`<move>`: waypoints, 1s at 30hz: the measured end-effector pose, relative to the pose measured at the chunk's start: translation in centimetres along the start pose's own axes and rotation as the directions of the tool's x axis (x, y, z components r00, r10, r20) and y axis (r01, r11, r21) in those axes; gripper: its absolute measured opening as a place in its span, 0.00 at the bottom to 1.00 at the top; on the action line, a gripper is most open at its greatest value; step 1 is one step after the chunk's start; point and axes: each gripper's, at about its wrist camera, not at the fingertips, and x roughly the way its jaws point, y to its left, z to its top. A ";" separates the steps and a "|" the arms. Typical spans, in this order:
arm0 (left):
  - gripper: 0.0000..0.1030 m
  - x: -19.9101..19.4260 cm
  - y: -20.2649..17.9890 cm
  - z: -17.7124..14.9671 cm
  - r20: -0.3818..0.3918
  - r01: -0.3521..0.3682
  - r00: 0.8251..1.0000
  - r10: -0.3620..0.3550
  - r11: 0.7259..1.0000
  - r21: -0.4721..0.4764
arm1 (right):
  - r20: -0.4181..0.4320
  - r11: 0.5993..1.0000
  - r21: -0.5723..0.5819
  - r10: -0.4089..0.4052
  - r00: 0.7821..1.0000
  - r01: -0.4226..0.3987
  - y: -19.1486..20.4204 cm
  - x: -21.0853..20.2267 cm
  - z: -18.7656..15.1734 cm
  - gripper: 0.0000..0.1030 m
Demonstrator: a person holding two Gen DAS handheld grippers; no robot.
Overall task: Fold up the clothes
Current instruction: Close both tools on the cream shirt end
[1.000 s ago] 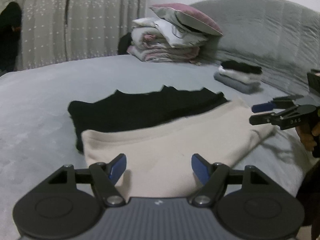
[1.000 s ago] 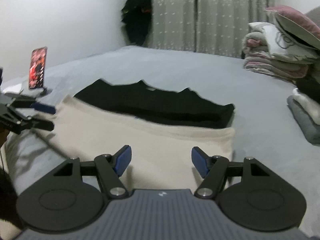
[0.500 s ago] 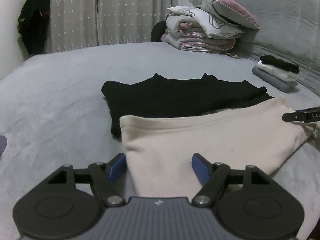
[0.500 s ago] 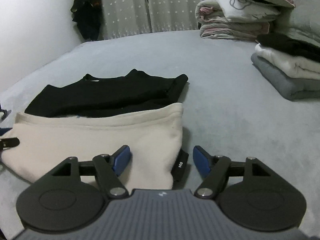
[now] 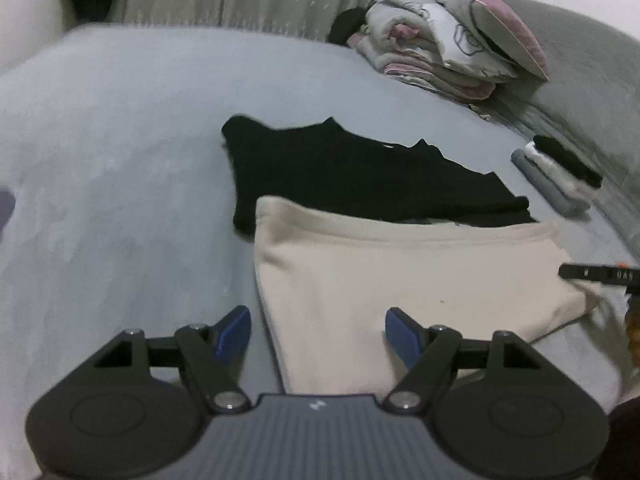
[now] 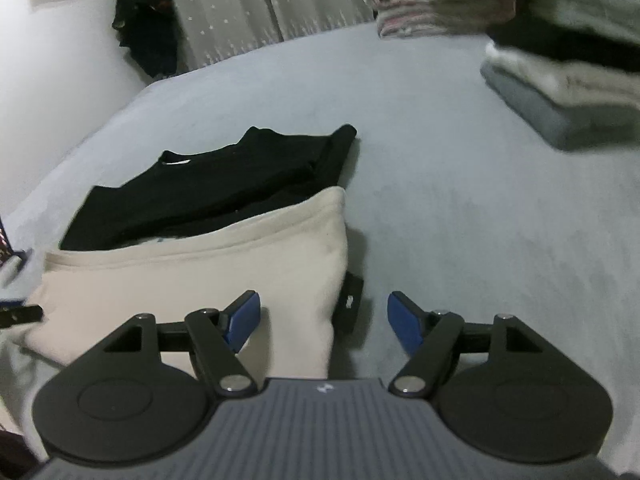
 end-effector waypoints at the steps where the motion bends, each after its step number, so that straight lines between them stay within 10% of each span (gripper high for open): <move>1: 0.74 -0.1 0.4 0.1 -0.010 0.016 1.000 -0.016 1.000 -0.027 | -0.015 1.000 0.019 0.013 1.000 -0.013 -0.3 -0.3 0.0 0.73; 9: 0.76 -0.4 3.3 0.2 -0.092 0.184 0.975 -0.204 0.964 -0.194 | -0.119 0.963 0.208 0.198 0.973 -0.171 -3.4 -1.4 0.3 0.74; 16: 0.70 0.1 6.4 -0.6 -0.079 0.309 0.926 -0.370 0.860 -0.406 | -0.127 0.841 0.431 0.415 0.901 -0.327 -6.7 -1.0 0.0 0.74; 30: 0.65 2.5 5.0 -1.0 -0.095 0.379 0.883 -0.459 0.819 -0.430 | -0.160 0.811 0.435 0.497 0.853 -0.392 -4.6 0.4 -0.5 0.68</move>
